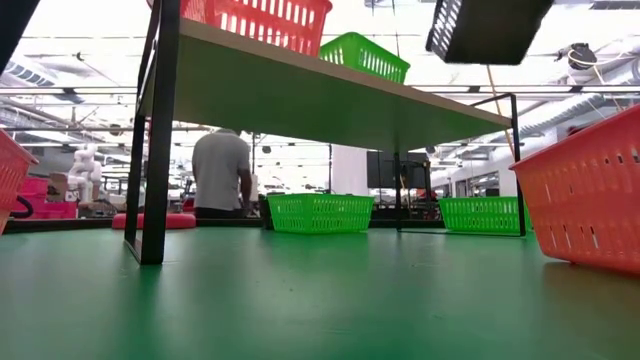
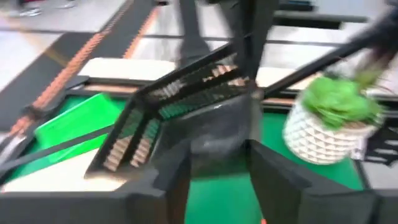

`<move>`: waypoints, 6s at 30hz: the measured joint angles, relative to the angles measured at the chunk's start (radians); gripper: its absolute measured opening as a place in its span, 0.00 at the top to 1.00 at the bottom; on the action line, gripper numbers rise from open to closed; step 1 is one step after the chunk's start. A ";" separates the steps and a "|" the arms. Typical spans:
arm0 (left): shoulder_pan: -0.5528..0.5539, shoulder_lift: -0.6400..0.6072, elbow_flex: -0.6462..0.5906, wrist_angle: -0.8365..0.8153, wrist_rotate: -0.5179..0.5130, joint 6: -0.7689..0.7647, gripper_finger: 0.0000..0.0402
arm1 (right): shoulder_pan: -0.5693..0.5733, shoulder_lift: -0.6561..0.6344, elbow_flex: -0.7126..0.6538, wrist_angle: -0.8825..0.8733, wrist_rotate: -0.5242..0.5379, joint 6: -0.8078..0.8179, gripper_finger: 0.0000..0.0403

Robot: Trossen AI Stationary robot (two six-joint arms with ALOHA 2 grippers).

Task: Stack baskets on shelf by color
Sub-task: Put the bottom right black bin on the shelf, then stack the left orange bin on top of the orange bin on the shelf

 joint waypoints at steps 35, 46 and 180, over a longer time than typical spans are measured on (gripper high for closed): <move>0.060 0.010 -0.149 -0.248 0.081 -0.276 0.44 | -0.017 -0.106 0.000 0.013 0.135 -0.510 0.98; 0.031 0.010 -0.149 -0.248 0.090 -0.270 0.44 | -0.116 -0.106 -0.029 0.009 0.125 -0.761 0.98; -0.755 -0.364 -1.044 -0.155 0.385 0.013 0.72 | -0.322 -0.174 -0.411 0.883 -0.204 -0.310 0.92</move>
